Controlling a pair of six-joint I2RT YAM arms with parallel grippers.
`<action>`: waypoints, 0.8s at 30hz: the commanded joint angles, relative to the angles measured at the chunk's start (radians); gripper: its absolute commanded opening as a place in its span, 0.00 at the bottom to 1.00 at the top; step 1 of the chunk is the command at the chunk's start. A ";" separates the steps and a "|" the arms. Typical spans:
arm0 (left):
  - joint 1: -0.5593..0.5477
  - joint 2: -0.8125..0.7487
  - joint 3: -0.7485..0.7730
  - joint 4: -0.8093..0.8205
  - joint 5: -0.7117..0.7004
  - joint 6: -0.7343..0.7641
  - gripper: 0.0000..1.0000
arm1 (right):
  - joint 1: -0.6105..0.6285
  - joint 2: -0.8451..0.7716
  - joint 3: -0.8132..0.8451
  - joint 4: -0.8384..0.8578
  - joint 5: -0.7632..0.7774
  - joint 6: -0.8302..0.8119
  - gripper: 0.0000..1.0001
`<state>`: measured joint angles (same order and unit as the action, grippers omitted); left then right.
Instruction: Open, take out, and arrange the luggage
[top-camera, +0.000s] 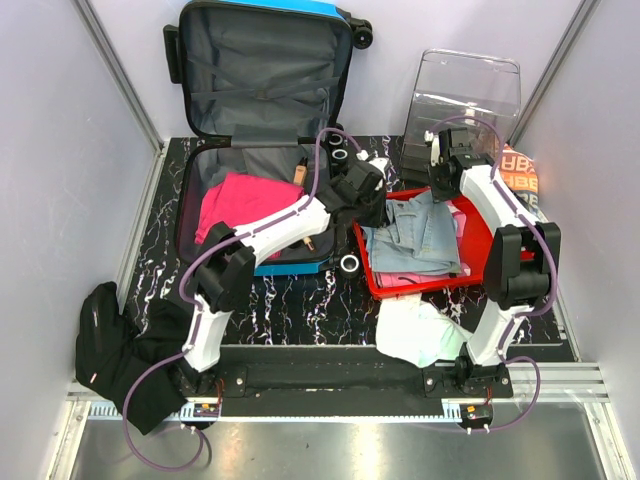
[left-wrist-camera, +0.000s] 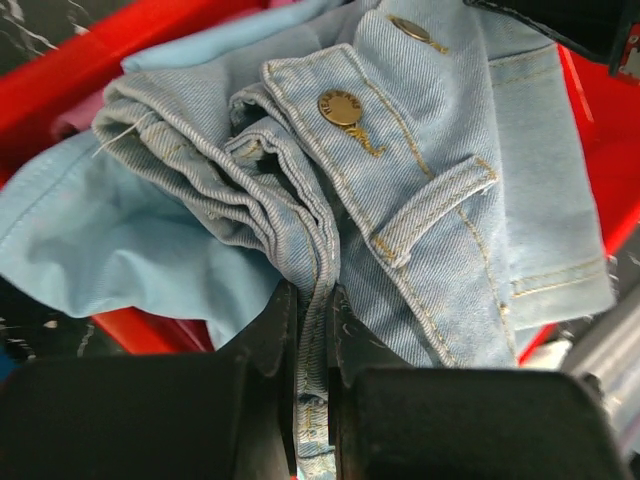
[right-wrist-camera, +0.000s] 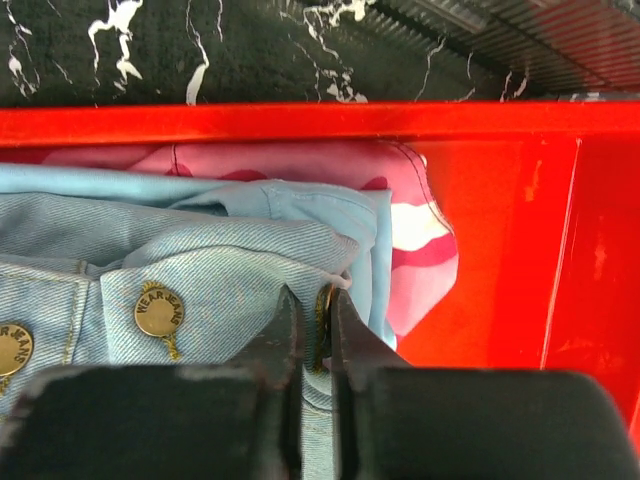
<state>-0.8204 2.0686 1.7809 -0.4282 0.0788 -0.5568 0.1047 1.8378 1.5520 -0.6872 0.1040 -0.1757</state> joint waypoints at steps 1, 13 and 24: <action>-0.006 -0.030 0.021 -0.081 -0.163 0.095 0.00 | -0.026 0.011 0.074 0.158 0.106 -0.038 0.19; -0.008 -0.034 0.120 -0.139 -0.238 0.175 0.36 | 0.027 -0.194 0.086 0.014 0.177 0.109 0.61; 0.044 -0.051 0.198 -0.170 -0.175 0.210 0.57 | 0.272 -0.331 -0.219 0.070 -0.039 0.363 0.12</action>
<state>-0.8139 2.0686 1.9316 -0.5987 -0.1089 -0.3756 0.2771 1.5181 1.3903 -0.6670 0.1726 0.0929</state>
